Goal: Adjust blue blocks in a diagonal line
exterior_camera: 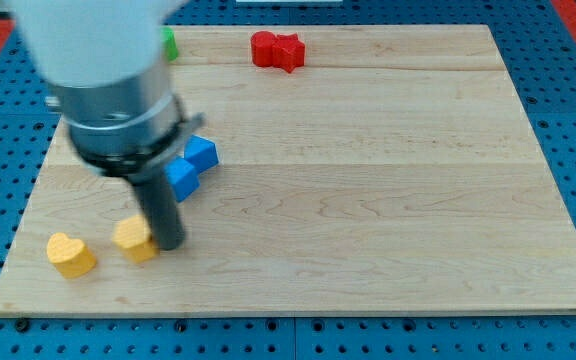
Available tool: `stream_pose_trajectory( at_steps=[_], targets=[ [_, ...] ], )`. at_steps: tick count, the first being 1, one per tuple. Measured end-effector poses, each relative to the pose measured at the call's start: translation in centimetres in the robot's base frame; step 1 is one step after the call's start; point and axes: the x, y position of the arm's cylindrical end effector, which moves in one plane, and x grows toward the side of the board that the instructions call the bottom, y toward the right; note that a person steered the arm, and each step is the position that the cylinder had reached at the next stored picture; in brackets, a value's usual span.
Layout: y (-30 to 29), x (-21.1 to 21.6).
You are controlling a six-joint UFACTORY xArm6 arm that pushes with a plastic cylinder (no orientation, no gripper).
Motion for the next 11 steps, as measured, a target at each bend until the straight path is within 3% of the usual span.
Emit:
stream_pose_trajectory(
  at_steps=[1, 3, 5, 6, 8, 10, 11],
  targets=[
    [-4.4, -1.4],
    [7.3, -10.3],
    [-4.2, -12.0],
    [0.8, -16.1],
    [6.9, -15.2],
    [3.6, -26.9],
    [2.9, -28.4]
  ],
)
